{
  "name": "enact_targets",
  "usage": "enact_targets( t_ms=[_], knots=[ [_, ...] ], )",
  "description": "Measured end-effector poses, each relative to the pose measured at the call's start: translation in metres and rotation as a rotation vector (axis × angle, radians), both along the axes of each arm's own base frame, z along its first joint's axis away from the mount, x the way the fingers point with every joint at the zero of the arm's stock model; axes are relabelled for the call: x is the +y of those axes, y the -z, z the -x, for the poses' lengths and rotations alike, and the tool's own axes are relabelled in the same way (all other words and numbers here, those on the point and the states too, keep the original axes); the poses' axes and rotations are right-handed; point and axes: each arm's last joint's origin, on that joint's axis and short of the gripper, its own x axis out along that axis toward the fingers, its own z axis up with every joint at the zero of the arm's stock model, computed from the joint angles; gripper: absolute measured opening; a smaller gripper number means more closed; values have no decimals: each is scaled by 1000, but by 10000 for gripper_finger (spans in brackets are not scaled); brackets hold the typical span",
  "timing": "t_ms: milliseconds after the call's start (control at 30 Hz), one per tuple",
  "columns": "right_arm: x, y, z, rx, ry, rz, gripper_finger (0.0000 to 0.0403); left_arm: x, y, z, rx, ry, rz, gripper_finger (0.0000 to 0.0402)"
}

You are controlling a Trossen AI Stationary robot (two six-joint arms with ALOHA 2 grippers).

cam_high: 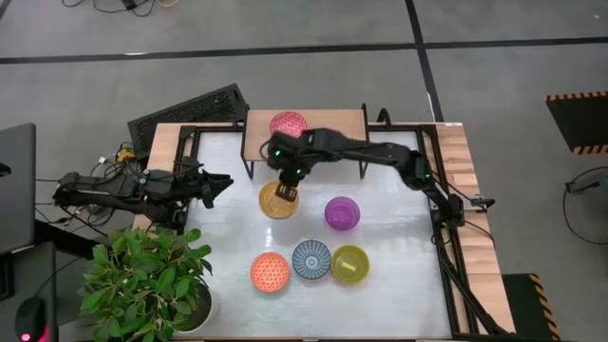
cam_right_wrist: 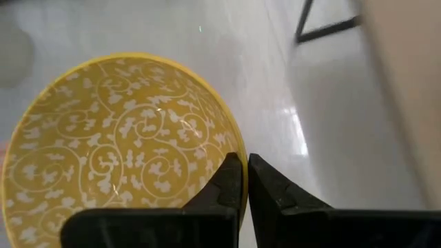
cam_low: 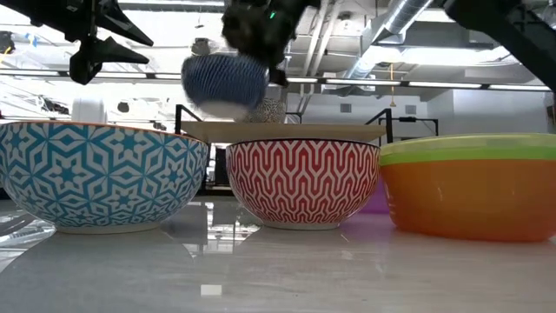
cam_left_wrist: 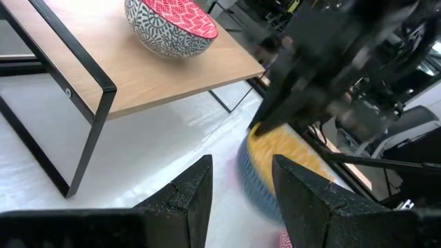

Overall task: Place and stack bowls onto a shelf
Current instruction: Stack the yellow patterned bowl on top of the red patterned bowl

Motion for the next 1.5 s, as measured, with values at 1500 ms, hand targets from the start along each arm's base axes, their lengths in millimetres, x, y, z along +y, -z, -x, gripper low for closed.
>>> enact_targets(
  t_ms=[1500],
  knots=[
    [-176, -40, 72, -212, 430, -5, 32, 1, 3, 1, 14, -61, 18, 135]
  ],
)
